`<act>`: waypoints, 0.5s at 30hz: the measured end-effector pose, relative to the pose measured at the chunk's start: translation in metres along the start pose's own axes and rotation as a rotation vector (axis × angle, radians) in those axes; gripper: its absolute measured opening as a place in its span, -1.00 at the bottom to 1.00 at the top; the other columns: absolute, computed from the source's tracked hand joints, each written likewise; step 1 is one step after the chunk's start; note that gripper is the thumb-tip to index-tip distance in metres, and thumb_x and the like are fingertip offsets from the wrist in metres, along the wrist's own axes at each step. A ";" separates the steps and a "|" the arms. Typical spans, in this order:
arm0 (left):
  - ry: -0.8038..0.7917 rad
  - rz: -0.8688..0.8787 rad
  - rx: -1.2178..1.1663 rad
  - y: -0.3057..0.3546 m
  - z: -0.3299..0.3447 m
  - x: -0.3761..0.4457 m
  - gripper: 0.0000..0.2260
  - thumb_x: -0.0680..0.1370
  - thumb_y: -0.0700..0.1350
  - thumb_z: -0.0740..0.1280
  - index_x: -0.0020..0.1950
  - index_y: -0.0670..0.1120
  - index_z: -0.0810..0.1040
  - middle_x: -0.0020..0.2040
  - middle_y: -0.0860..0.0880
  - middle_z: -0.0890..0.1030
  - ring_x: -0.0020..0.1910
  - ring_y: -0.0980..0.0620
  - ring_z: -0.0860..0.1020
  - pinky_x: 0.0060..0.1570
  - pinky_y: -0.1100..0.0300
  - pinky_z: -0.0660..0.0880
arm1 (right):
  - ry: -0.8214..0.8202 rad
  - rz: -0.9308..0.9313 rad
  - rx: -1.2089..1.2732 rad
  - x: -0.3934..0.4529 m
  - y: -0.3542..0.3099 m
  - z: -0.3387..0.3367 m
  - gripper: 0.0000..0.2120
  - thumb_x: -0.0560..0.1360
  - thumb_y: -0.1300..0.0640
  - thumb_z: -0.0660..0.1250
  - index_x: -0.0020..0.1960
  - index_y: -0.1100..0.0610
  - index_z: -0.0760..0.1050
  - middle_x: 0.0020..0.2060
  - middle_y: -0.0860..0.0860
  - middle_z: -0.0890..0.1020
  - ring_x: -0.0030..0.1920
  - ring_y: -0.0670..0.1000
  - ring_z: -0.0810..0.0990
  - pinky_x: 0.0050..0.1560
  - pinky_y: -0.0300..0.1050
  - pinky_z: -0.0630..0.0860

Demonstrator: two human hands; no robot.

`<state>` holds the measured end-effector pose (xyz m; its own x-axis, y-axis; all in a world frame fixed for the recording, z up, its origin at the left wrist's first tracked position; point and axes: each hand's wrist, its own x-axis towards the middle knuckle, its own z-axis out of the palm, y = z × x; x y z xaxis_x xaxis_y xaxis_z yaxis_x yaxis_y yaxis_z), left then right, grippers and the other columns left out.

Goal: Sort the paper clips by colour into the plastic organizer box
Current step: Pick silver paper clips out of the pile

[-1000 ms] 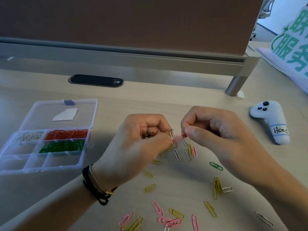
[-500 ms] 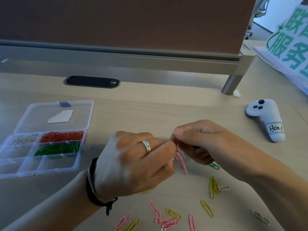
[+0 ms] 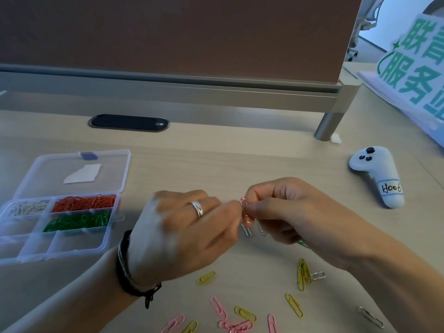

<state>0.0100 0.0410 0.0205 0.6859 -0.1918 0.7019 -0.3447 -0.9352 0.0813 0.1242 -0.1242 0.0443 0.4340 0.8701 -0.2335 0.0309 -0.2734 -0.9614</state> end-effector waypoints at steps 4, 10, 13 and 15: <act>0.009 -0.479 -0.423 0.000 0.004 0.003 -0.93 0.51 -0.10 0.41 -0.16 0.05 0.66 -0.54 0.00 0.26 -0.56 0.10 0.26 -0.49 0.29 0.29 | 0.116 -0.112 -0.060 -0.001 -0.002 -0.003 -0.85 0.56 0.31 0.35 -0.17 0.25 0.63 -0.59 -0.14 0.43 -0.54 -0.16 0.27 -0.48 -0.41 0.20; -0.050 -0.712 -0.729 -0.001 0.012 0.005 -0.91 0.47 0.00 0.43 -0.22 0.06 0.68 -0.53 -0.04 0.19 -0.53 0.09 0.17 -0.48 0.28 0.18 | 0.251 -0.166 -0.272 -0.001 0.002 0.001 -0.82 0.53 0.14 0.42 -0.24 0.11 0.66 -0.52 0.07 0.36 -0.46 -0.08 0.27 -0.42 -0.27 0.21; -0.110 -0.746 -0.737 -0.001 0.012 0.004 -0.87 0.50 0.01 0.41 -0.22 0.02 0.66 -0.54 0.01 0.21 -0.52 0.08 0.16 -0.48 0.26 0.17 | 0.316 -0.150 -0.471 -0.001 0.004 0.002 -0.81 0.47 0.03 0.47 -0.30 0.03 0.62 -0.56 -0.09 0.32 -0.49 -0.12 0.25 -0.45 -0.26 0.21; -0.193 -0.778 -0.774 -0.005 0.012 0.004 -0.85 0.56 -0.02 0.41 -0.20 0.00 0.65 -0.54 0.02 0.25 -0.52 0.07 0.16 -0.50 0.27 0.15 | 0.343 -0.175 -0.523 -0.002 0.001 -0.001 -0.91 0.44 0.01 0.49 -0.21 -0.04 0.63 -0.56 -0.10 0.32 -0.50 -0.11 0.26 -0.44 -0.26 0.23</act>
<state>0.0223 0.0418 0.0145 0.9538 0.2596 0.1513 -0.0379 -0.3957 0.9176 0.1243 -0.1269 0.0442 0.6431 0.7632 0.0628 0.5236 -0.3784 -0.7633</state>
